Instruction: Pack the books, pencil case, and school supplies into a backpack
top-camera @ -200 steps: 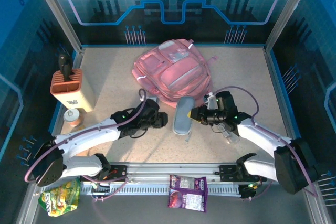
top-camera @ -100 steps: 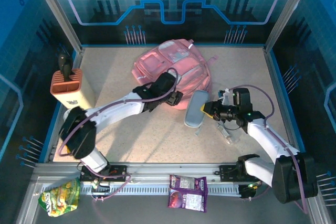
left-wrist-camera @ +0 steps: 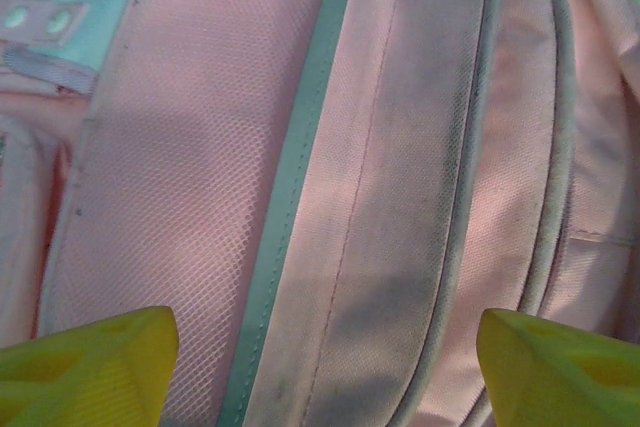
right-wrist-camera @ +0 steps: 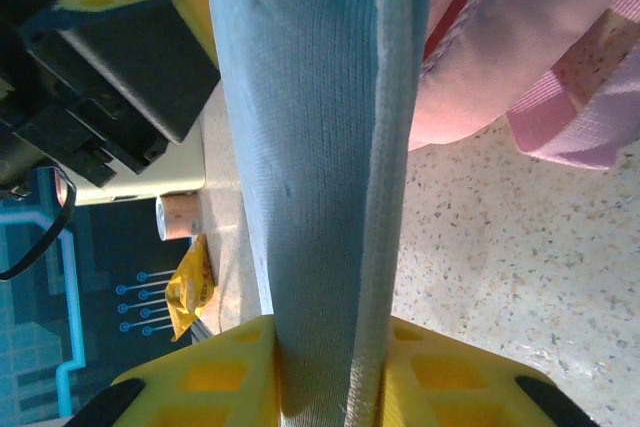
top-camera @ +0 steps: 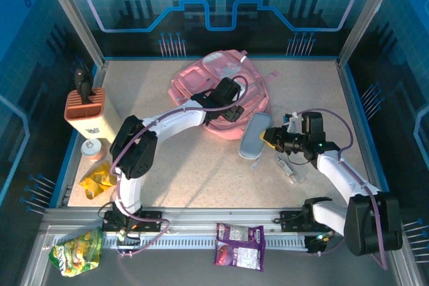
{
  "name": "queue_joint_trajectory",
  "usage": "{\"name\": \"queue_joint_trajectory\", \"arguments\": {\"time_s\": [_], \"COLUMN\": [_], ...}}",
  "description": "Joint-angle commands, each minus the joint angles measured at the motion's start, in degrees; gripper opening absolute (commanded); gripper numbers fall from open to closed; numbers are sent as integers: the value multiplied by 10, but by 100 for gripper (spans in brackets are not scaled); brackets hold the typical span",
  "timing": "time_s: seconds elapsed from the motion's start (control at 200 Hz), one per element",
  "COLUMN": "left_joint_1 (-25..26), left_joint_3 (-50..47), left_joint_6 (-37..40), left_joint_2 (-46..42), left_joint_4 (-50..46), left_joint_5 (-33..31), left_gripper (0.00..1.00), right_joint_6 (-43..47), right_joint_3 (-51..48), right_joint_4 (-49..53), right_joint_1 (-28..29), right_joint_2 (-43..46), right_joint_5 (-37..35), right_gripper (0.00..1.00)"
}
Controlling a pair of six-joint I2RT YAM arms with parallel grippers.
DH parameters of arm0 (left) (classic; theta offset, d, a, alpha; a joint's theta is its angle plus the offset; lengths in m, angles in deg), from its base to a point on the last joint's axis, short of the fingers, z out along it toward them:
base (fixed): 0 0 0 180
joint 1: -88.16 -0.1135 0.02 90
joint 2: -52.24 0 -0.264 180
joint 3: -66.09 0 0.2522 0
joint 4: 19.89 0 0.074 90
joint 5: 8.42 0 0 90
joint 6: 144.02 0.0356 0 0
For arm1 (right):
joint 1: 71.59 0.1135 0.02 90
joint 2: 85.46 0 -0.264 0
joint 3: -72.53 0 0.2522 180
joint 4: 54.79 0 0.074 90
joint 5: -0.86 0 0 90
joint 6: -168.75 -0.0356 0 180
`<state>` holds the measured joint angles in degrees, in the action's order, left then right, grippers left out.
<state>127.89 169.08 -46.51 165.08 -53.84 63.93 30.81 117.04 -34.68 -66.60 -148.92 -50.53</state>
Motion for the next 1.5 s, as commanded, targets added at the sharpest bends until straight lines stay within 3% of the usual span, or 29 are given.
{"name": "queue_joint_trajectory", "arguments": {"time_s": [0.0,0.085,0.275,0.35,0.76,0.931,1.246,1.491], "left_joint_1": [0,0,-3,-12,-40,-40,-40,-39], "left_joint_3": [17,30,72,77,81,68,53,45], "left_joint_6": [18,23,32,26,14,5,-27,-37], "left_joint_2": [17,35,75,74,38,-5,-94,-138], "left_joint_4": [-11,-8,-17,-16,-22,-19,-32,-61], "left_joint_5": [49,50,-18,-18,4,21,50,83], "left_gripper": [80,83,81,74,12,0,0,0], "right_joint_6": [4,4,7,10,16,26,-1,-52], "right_joint_3": [-1,-3,-1,0,21,34,58,132], "right_joint_4": [-15,-20,-20,-20,-2,23,3,-85], "right_joint_1": [-16,-22,-29,-31,-40,-47,-41,40], "right_joint_2": [-7,-12,-12,-15,-20,-11,-42,-133], "right_joint_5": [8,13,10,10,14,6,15,-54], "right_gripper": [27,27,27,27,26,26,26,25]}}
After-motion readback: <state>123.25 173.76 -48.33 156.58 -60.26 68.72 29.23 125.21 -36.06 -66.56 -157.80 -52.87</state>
